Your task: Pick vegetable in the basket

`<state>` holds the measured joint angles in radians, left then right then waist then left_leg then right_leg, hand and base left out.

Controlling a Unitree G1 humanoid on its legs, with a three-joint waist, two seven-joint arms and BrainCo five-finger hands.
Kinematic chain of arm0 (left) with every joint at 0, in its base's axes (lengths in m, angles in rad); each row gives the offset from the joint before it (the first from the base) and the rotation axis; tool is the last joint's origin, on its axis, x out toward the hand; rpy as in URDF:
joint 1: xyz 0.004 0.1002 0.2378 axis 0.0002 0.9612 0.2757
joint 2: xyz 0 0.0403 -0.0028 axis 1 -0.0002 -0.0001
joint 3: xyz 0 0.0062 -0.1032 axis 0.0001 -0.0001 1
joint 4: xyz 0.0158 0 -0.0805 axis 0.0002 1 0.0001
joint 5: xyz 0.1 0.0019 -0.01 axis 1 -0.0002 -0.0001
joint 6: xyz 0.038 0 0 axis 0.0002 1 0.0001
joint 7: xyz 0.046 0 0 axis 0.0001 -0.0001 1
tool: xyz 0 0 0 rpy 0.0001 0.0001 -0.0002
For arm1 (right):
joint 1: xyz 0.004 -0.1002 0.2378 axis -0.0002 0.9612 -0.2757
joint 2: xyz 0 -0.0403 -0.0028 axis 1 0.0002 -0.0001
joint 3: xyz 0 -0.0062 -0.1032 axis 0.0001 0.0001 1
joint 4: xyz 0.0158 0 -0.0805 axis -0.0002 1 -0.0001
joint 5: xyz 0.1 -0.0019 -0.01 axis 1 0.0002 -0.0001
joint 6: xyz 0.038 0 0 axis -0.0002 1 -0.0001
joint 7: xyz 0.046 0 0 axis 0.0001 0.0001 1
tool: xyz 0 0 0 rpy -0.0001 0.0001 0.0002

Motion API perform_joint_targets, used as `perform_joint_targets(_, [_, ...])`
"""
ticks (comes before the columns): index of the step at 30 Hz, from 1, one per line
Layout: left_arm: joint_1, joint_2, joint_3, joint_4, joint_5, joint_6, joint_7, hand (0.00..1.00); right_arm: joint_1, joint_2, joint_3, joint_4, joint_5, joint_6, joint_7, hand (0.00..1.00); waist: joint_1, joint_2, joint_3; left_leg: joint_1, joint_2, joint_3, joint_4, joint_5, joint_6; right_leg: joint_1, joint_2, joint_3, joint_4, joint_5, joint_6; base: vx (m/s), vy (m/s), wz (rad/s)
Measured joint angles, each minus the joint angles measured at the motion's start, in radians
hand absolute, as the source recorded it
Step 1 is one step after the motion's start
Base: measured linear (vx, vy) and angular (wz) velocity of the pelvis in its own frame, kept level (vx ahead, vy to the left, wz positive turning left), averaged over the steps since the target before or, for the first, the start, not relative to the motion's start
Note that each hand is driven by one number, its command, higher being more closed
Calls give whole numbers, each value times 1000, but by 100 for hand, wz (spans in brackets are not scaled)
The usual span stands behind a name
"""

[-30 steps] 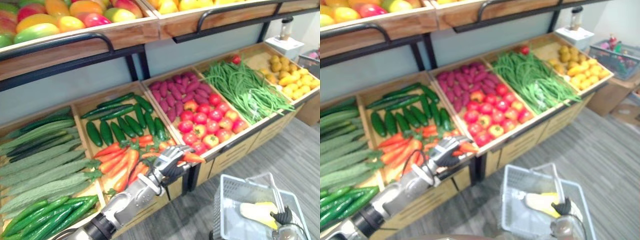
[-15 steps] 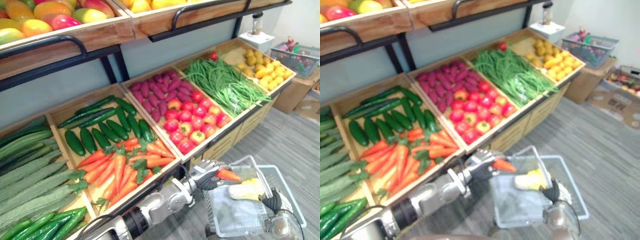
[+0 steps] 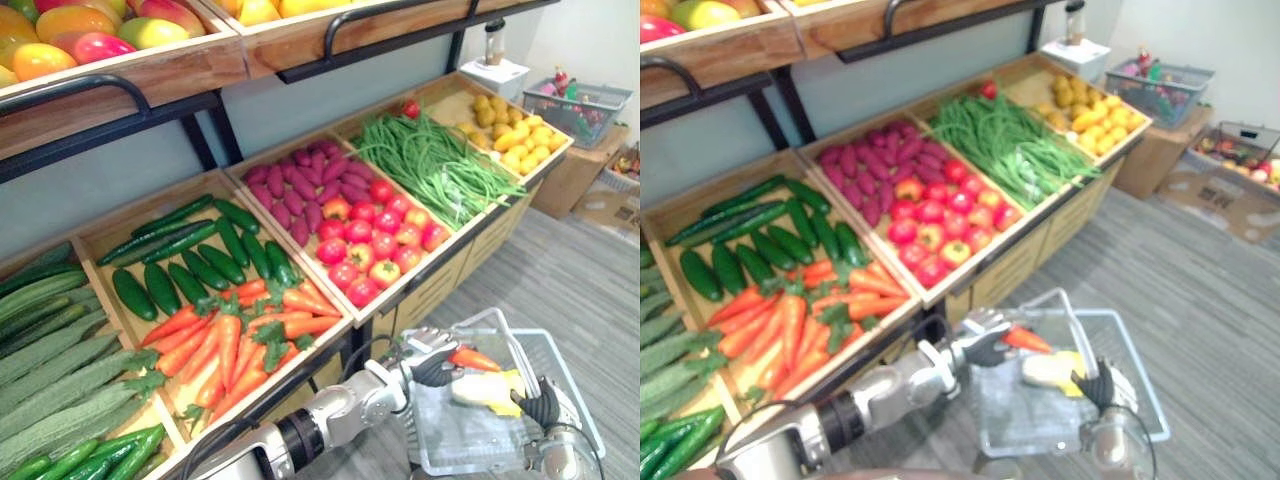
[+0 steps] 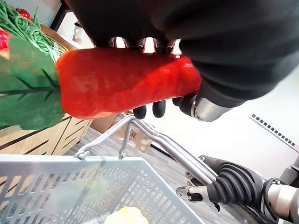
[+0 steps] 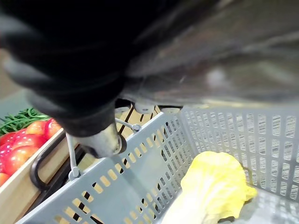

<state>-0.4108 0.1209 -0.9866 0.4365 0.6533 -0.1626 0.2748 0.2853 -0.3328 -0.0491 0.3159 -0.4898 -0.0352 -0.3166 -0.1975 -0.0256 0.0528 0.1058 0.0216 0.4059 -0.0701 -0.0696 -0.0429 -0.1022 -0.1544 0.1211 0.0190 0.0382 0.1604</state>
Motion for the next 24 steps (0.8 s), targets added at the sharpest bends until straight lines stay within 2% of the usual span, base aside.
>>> perform_joint_targets(6, [-24,-41,-31,89,22,4,8,100,23,0,9,-80,1,-3,0,100,-8,-1,1,-4,1,20,-1,-2,-2,-16,5,19,1,2,1,4,3,-7])
perform_joint_targets(12, [-25,-91,-33,164,25,24,25,100,39,2,18,-113,22,-22,-2,100,-30,-1,1,-15,2,24,0,-2,-2,-30,8,26,1,4,3,6,5,-3])
perform_joint_targets(18, [-25,-137,-17,250,16,79,55,100,54,60,14,-113,22,-21,-6,100,-40,-3,2,-16,5,23,1,-3,-2,-29,10,25,1,4,3,0,0,0])
perform_joint_targets(24, [-25,-162,13,290,16,86,71,100,73,66,13,-116,22,-20,-24,100,-45,-5,3,-17,5,25,1,-5,-5,-32,11,27,0,4,3,0,0,0])
